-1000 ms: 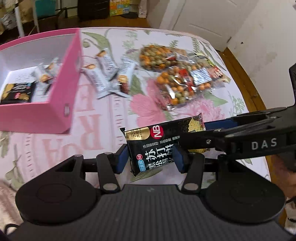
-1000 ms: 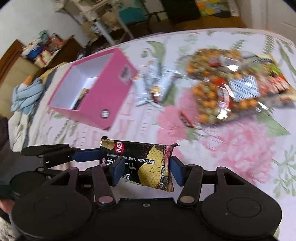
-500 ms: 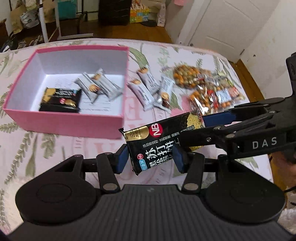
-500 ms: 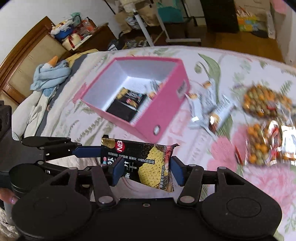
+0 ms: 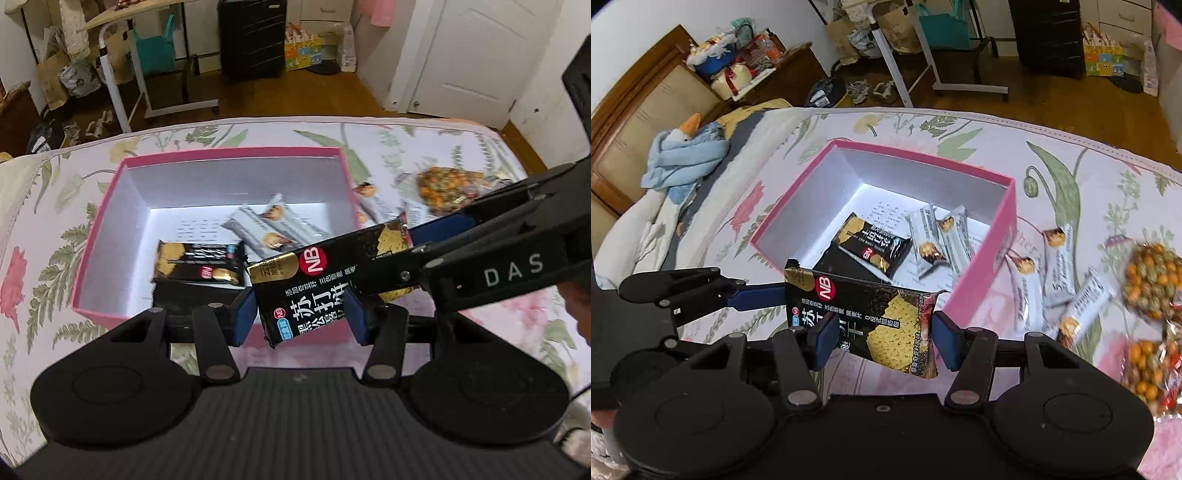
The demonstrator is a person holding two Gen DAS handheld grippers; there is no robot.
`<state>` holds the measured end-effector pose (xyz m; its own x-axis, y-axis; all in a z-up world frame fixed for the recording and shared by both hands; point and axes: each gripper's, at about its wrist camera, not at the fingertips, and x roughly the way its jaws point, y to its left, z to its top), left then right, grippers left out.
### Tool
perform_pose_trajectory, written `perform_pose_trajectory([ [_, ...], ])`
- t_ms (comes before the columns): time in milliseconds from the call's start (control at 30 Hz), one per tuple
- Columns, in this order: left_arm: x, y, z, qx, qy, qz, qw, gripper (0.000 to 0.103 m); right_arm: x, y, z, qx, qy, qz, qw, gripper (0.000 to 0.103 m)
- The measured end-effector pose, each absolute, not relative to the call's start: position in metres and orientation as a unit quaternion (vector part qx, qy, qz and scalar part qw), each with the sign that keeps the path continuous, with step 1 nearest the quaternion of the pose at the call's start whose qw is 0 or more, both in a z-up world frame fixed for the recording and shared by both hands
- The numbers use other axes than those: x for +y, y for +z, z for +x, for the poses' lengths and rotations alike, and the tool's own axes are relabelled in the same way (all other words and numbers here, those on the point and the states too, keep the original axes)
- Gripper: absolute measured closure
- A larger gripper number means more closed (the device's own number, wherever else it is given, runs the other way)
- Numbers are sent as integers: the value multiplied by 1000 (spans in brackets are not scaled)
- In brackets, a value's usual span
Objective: Organize snacks
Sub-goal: 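Carry both NB packs over the pink box and open both grippers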
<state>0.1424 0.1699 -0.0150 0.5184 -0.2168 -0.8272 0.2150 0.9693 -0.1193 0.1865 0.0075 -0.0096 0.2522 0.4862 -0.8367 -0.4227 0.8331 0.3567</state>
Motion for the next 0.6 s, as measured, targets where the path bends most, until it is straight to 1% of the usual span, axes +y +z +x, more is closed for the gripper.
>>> perform_pose_trajectory([
  [300, 204, -52, 181, 500, -137, -28, 855, 54, 40, -38, 215, 562, 262, 29, 784, 41],
  [433, 206, -62, 188, 503, -131, -9, 854, 54, 47, -49, 223, 576, 256, 35, 776, 41],
  [467, 206, -64, 189, 502, -129, -5, 855, 51, 49, -50, 224, 576, 253, 33, 776, 41],
  [500, 206, -66, 189, 503, -126, -3, 855, 47, 52, -52, 224, 574, 248, 27, 780, 41],
  [600, 207, -69, 189, 504, -121, -8, 855, 46, 57, -55, 223, 570, 235, 11, 787, 41],
])
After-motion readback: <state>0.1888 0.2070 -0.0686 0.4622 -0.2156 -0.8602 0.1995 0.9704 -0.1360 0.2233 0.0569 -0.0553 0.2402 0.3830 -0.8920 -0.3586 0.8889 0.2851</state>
